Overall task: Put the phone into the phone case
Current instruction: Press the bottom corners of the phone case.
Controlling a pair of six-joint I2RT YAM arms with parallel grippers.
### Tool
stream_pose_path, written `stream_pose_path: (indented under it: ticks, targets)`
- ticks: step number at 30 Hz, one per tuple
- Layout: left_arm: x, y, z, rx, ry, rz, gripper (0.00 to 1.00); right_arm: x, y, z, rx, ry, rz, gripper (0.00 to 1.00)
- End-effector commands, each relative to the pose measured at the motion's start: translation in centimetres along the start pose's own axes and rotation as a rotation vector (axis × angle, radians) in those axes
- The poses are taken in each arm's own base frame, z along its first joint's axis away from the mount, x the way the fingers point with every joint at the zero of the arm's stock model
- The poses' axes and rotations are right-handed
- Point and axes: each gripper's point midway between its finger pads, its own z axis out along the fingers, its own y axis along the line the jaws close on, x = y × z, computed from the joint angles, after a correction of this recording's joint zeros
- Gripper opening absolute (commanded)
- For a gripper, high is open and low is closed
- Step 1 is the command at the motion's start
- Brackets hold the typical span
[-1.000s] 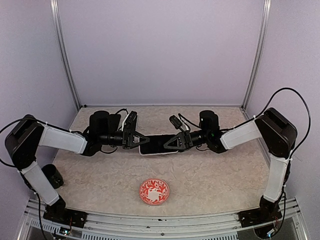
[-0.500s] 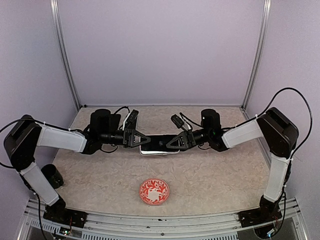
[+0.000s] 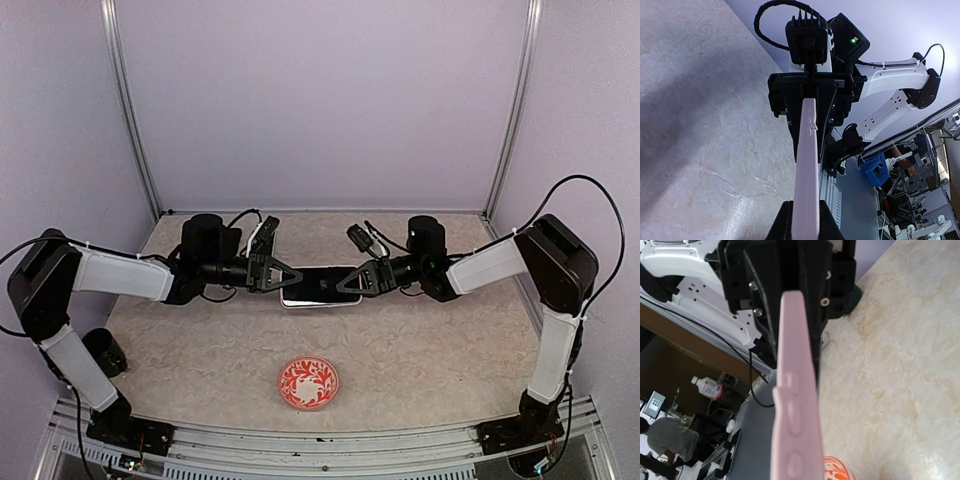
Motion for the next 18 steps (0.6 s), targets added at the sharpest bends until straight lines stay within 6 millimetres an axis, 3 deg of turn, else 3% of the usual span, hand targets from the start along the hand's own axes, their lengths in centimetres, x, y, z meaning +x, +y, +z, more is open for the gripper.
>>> stream_pose_path:
  ticks: [1, 4, 8, 10, 13, 18]
  targets:
    - [0.7, 1.4, 0.0, -0.066, 0.022, -0.015, 0.00, -1.3, 2.6, -0.6, -0.043, -0.010, -0.075, 0.00]
    - [0.5, 1.4, 0.0, -0.069, 0.018, -0.015, 0.17, -1.4, 2.9, -0.6, -0.049, -0.018, -0.077, 0.00]
    - [0.4, 1.3, -0.2, -0.072, 0.010, -0.012, 0.47, -1.8, 3.2, -0.7, -0.045, -0.033, -0.096, 0.00]
    - [0.2, 1.2, -0.4, -0.080, -0.001, -0.010, 0.57, -2.2, 3.3, -1.0, -0.033, -0.050, -0.105, 0.00]
    - [0.0, 1.2, -0.7, -0.089, -0.012, -0.009, 0.65, -2.9, 3.5, -1.5, -0.009, -0.080, -0.125, 0.00]
    - [0.5, 1.0, -0.6, -0.073, -0.009, -0.020, 0.66, -3.9, 3.1, -1.9, 0.071, -0.114, -0.157, 0.00]
